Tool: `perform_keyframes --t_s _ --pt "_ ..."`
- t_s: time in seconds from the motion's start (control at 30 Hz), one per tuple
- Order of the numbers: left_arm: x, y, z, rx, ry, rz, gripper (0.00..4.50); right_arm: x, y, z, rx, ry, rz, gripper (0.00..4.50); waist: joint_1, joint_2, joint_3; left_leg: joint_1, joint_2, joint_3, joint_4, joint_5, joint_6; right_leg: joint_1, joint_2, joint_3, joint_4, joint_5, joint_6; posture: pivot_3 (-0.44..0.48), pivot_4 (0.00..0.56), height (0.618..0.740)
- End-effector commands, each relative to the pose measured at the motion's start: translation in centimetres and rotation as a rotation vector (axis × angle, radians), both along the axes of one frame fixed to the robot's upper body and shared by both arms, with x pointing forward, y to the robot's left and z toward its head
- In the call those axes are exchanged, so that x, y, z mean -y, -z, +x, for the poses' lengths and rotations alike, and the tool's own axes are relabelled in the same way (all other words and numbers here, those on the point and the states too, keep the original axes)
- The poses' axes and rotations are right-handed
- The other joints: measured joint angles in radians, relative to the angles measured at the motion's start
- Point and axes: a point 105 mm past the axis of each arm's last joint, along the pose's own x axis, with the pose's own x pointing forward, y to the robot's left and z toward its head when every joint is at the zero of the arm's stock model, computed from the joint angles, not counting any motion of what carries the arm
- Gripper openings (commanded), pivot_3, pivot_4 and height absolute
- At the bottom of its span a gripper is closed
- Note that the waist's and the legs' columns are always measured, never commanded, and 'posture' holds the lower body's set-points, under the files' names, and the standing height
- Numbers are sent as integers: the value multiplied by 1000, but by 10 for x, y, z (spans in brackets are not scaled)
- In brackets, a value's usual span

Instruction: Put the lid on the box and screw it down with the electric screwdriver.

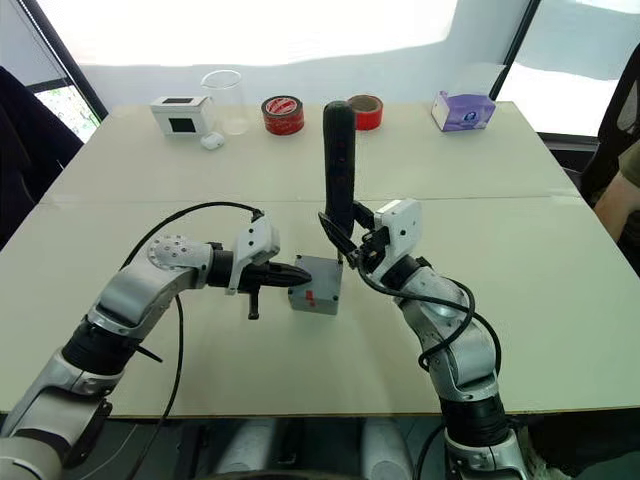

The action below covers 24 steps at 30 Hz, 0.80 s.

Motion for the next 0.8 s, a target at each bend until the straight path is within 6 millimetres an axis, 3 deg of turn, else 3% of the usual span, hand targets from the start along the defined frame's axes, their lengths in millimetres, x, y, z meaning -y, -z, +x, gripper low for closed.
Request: perform_keyframes --t_s 0.03,0.27,0.8 --pt "-4 12 -1 -5 1 71 0 -3 38 -2 -147 -13 -41 1796 0 -1 -2 0 0 0 0 0 0 0 0 0 0 0 0 0 150 740" --pt "1 11 -6 -40 7 22 0 6 45 -8 -148 -1 18 1796 1 -3 -8 0 0 -1 -1 0 0 1 -1 0 0 0 0 0 150 740" --pt "0 13 -3 -38 -13 26 0 -2 66 -9 -206 -15 -58 1796 0 -6 -18 3 0 -1 -4 0 0 2 -1 0 -1 -1 -2 0 150 740"
